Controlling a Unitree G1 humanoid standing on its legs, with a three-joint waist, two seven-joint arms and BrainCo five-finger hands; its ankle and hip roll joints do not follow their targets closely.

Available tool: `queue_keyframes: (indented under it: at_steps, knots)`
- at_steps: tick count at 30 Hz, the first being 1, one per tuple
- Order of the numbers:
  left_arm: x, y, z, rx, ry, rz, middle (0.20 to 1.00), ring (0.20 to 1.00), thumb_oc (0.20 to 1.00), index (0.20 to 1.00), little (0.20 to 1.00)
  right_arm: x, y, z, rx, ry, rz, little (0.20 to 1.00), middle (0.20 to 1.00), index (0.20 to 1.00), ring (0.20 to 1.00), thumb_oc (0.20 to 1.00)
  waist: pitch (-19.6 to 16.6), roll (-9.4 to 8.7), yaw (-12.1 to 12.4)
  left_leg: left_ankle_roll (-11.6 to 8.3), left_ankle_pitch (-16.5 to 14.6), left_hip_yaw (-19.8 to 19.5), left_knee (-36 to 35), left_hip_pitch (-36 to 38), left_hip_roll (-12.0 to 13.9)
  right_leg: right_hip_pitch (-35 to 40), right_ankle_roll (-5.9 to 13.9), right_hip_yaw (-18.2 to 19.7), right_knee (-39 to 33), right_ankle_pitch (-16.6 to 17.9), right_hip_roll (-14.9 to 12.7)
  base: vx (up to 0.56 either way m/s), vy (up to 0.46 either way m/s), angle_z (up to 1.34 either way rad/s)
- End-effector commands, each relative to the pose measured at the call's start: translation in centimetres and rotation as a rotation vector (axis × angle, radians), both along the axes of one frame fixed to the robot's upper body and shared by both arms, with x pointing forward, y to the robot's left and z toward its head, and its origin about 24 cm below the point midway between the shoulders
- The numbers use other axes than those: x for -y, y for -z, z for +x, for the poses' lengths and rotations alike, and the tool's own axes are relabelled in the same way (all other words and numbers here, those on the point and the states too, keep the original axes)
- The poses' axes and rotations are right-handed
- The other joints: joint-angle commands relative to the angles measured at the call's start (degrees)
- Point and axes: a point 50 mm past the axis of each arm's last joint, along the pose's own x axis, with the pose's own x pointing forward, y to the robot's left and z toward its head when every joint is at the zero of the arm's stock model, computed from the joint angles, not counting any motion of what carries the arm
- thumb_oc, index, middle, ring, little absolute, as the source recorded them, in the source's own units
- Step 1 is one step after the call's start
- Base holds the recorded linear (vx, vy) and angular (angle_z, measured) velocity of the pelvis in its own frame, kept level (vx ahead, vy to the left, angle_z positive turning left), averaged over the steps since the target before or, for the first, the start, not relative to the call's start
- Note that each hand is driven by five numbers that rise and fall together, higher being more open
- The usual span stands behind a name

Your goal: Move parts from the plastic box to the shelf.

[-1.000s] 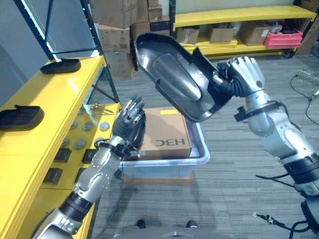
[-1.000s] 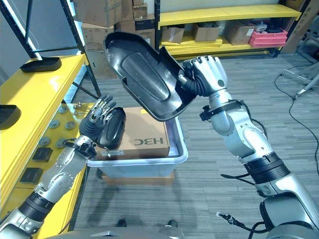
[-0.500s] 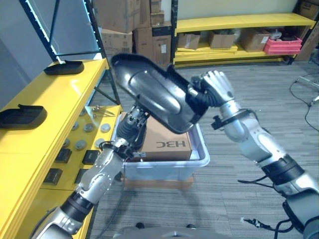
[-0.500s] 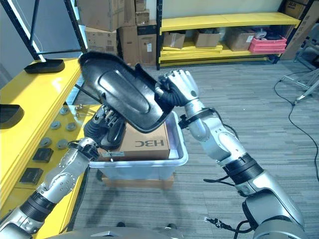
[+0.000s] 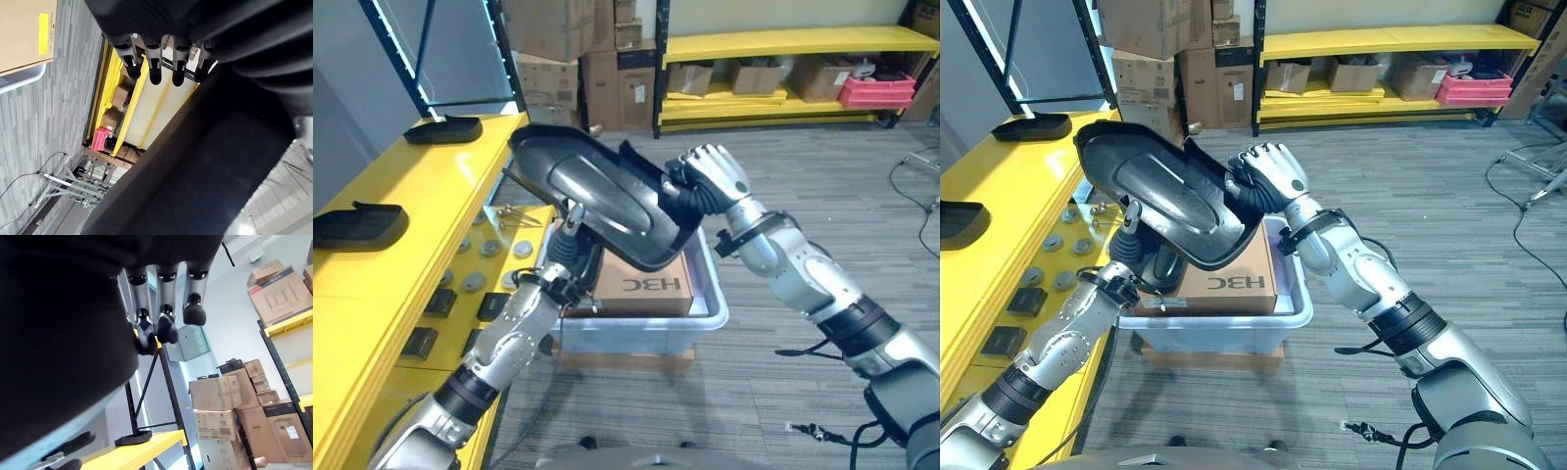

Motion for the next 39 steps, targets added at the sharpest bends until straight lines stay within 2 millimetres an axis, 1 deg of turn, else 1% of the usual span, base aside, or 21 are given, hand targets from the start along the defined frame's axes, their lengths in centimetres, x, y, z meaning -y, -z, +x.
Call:
queue_keyframes:
  at_steps: [1,2,3,4,5,6,13,14,18,19,22,23,25,29,30,31,37,39]
  knots:
    - [1.3,-2.1,1.3,0.125,0.03,0.043,0.576,0.576,0.576,0.576,0.576,-4.0,-4.2,-1.1,0.149,-0.215,-0.016,0.2,0.2,0.2,0.2,0.2,-1.6,-3.61,0.8,-3.54,-6.9,-0.1,-0.4,1.3,3.4,3.5,5.76,-1.9,0.0,-7.1,-5.8,0.0,0.0,0.0]
    - [1.3,-2.1,1.3,0.125,0.03,0.043,0.57,0.57,0.57,0.57,0.57,-4.0,-4.2,-1.1,0.149,-0.215,-0.016,0.2,0.2,0.2,0.2,0.2,-1.6,-3.61,0.8,-3.54,-6.9,-0.1,-0.4,1.3,3.4,3.5,5.76,-1.9,0.0,-7.1,-5.8,0.0,0.0,0.0]
    - [1.4,-2.1,1.4,0.127,0.033,0.047,0.426,0.426,0.426,0.426,0.426,-4.7,-4.2,-1.5,0.142,-0.26,-0.021,0.2,0.2,0.2,0.2,0.2,-1.6,-3.7,0.9,-3.58,-6.9,-0.1,-0.4,1.1,3.5,3.4,5.78,-1.9,0.0,-7.1,-5.8,0.0,0.0,0.0]
    - [1.4,-2.1,1.4,0.128,0.032,0.049,0.354,0.354,0.354,0.354,0.354,-5.0,-4.3,-1.7,0.14,-0.277,-0.018,0.2,0.2,0.2,0.2,0.2,-1.7,-3.75,0.9,-3.58,-6.9,-0.1,-0.4,1.1,3.5,3.4,5.8,-1.9,0.0,-7.0,-5.8,0.0,0.0,0.0]
    - [1.4,-2.1,1.4,0.127,0.032,0.051,0.231,0.231,0.231,0.231,0.231,-5.2,-4.3,-1.9,0.134,-0.297,-0.01,0.2,0.2,0.2,0.2,0.2,-1.7,-3.8,0.9,-3.57,-6.9,-0.1,-0.4,1.1,3.5,3.3,5.8,-1.9,0.0,-7.0,-5.8,0.0,0.0,0.0]
    - [1.4,-2.1,1.4,0.127,0.031,0.053,0.2,0.2,0.2,0.2,0.2,-5.5,-4.4,-2.1,0.127,-0.32,-0.001,0.2,0.2,0.2,0.2,0.2,-1.7,-3.84,0.9,-3.55,-6.9,-0.1,-0.4,1.1,3.5,3.3,5.81,-1.9,0.0,-6.9,-5.8,0.0,0.0,0.0]
    - [1.4,-2.2,1.6,0.125,0.03,0.041,0.2,0.2,0.2,0.2,0.2,-6.9,-4.7,-3.3,0.111,-0.422,-0.016,0.2,0.2,0.2,0.2,0.2,-1.8,-4.01,1.0,-3.56,-6.8,-0.1,-0.4,0.7,3.5,3.0,5.83,-2.0,0.0,-6.8,-5.9,0.0,0.0,0.0]
    - [1.5,-2.2,1.6,0.122,0.028,0.034,0.2,0.2,0.2,0.2,0.2,-7.4,-4.8,-3.7,0.094,-0.469,0.0,0.2,0.2,0.2,0.2,0.2,-1.7,-4.12,1.1,-3.58,-6.7,-0.1,-0.4,0.7,3.5,3.0,5.84,-2.0,0.0,-6.8,-5.9,0.0,0.0,0.0]
    - [1.8,-2.3,1.7,0.124,0.026,0.025,0.2,0.2,0.2,0.2,0.2,-8.1,-4.8,-4.5,0.067,-0.533,0.033,0.2,0.2,0.2,0.2,0.2,-1.7,-4.22,1.0,-3.6,-6.7,0.0,-0.4,0.6,3.5,2.9,5.82,-2.0,0.0,-6.8,-5.9,0.0,0.0,0.0]
    - [2.1,-2.6,1.9,0.133,0.009,0.009,0.2,0.2,0.2,0.2,0.2,-8.9,-4.7,-5.2,0.031,-0.601,0.083,0.2,0.2,0.2,0.2,0.2,-1.6,-4.25,1.0,-3.6,-6.7,0.1,-0.4,0.6,3.5,2.8,5.74,-2.0,0.0,-6.8,-5.9,0.0,0.0,0.0]
    - [2.1,-2.7,1.9,0.136,0.0,0.006,0.2,0.2,0.2,0.2,0.2,-9.1,-4.6,-5.4,0.016,-0.621,0.096,0.2,0.2,0.2,0.2,0.2,-1.6,-4.27,1.0,-3.62,-6.7,0.2,-0.4,0.6,3.5,2.8,5.71,-2.0,0.0,-6.8,-5.9,0.0,0.0,0.0]
    - [2.2,-3.0,2.0,0.154,-0.032,-0.006,0.2,0.2,0.2,0.2,0.2,-9.6,-4.3,-5.9,-0.014,-0.665,0.131,0.2,0.2,0.2,0.2,0.2,-1.4,-4.37,0.9,-3.66,-6.7,0.2,-0.4,0.6,3.5,2.8,5.63,-2.0,0.0,-6.8,-5.9,0.0,0.0,0.0]
    - [2.2,-3.2,2.0,0.174,-0.079,-0.015,0.2,0.2,0.2,0.2,0.2,-10.0,-4.0,-6.4,-0.034,-0.701,0.15,0.2,0.2,0.2,0.2,0.2,-1.2,-4.45,0.8,-3.74,-6.7,0.4,-0.4,0.7,3.6,2.8,5.58,-2.0,0.0,-6.9,-5.9,0.0,0.0,0.0]
    - [1.6,-3.5,2.1,0.249,-0.172,0.081,0.2,0.2,0.2,0.2,0.2,-10.7,-3.5,-7.5,-0.095,-0.792,0.186,0.2,0.2,0.2,0.2,0.2,-1.0,-4.56,0.8,-3.95,-6.7,0.5,-0.4,0.5,3.8,2.6,5.43,-1.9,0.0,-6.9,-5.8,0.0,0.0,0.0]
    - [1.6,-3.5,2.1,0.249,-0.173,0.081,0.2,0.2,0.2,0.2,0.2,-10.7,-3.5,-7.5,-0.095,-0.792,0.186,0.2,0.2,0.2,0.2,0.2,-1.0,-4.55,0.8,-3.95,-6.7,0.5,-0.4,0.5,3.8,2.6,5.43,-1.9,0.0,-6.9,-5.8,0.0,0.0,0.0]
    - [1.2,-3.7,2.2,0.306,-0.216,0.165,0.2,0.2,0.2,0.2,0.2,-11.0,-3.5,-8.0,-0.104,-0.83,0.185,0.2,0.2,0.2,0.2,0.2,-0.9,-4.64,0.8,-4.02,-6.8,0.5,-0.4,0.5,3.8,2.5,5.4,-1.8,0.0,-7.0,-5.7,0.0,0.0,0.0]
    - [0.4,-3.9,2.3,0.368,-0.295,0.253,0.2,0.2,0.2,0.2,0.2,-11.1,-3.3,-7.9,-0.135,-0.844,0.197,0.2,0.2,0.2,0.2,0.2,-1.0,-4.75,0.8,-4.17,-6.9,0.7,-0.4,0.4,4.0,2.4,5.36,-1.8,0.0,-7.0,-5.7,0.0,0.0,0.0]
    - [0.0,-3.9,2.4,0.398,-0.333,0.311,0.2,0.2,0.2,0.2,0.2,-10.9,-3.2,-7.9,-0.142,-0.841,0.206,0.2,0.2,0.2,0.2,0.2,-1.0,-4.83,0.8,-4.25,-6.9,0.8,-0.4,0.4,4.1,2.3,5.37,-1.8,0.0,-7.0,-5.7,0.0,0.0,0.0]
